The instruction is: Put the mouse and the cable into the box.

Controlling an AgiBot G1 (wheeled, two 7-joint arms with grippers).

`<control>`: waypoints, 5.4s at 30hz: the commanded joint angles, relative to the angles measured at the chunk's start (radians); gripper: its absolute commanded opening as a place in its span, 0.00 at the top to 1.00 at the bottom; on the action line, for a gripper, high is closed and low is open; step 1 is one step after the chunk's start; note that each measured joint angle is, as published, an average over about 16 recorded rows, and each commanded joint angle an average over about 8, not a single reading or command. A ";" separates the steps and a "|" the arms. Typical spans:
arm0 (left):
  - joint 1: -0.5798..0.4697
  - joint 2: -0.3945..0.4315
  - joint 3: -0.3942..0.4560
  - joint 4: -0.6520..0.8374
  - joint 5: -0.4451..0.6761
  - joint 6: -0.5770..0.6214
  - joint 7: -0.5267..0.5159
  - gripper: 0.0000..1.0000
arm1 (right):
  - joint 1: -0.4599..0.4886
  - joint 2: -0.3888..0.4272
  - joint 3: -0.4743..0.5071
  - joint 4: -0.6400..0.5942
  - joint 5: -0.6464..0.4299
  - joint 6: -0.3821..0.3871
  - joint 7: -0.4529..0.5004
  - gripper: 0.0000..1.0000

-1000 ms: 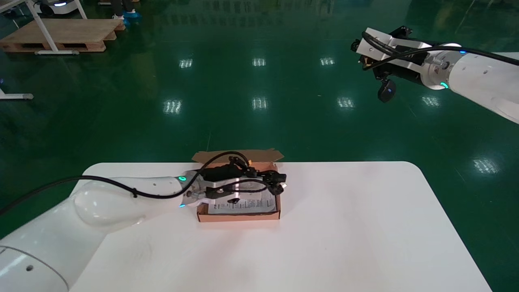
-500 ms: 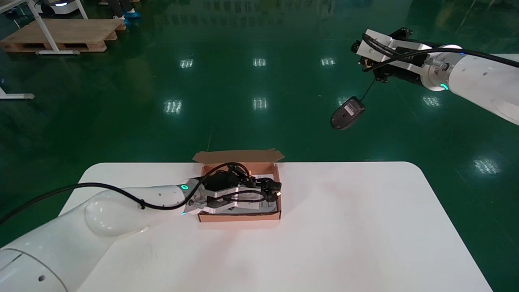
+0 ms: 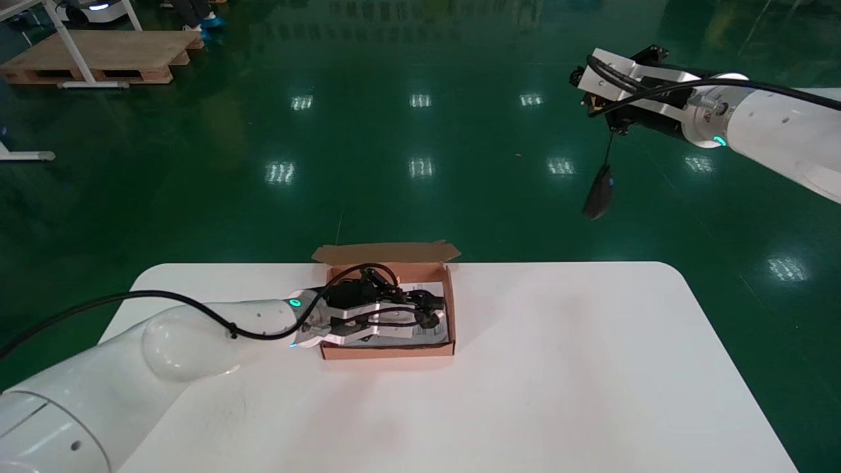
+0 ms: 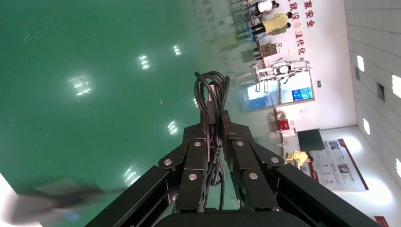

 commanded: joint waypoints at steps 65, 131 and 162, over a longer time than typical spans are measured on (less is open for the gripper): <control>-0.176 -0.177 -0.113 0.352 -0.132 -0.199 -0.444 0.00 | -0.252 -0.154 -0.308 0.530 0.110 -0.175 0.109 1.00; -0.138 -0.215 -0.138 0.272 -0.152 -0.133 -0.490 0.00 | -0.485 0.142 -0.306 0.664 0.458 -0.343 0.382 0.00; 0.186 -0.511 -0.502 -0.321 -0.501 0.513 -0.598 0.00 | -0.765 0.533 0.192 0.883 1.035 -0.918 0.504 0.00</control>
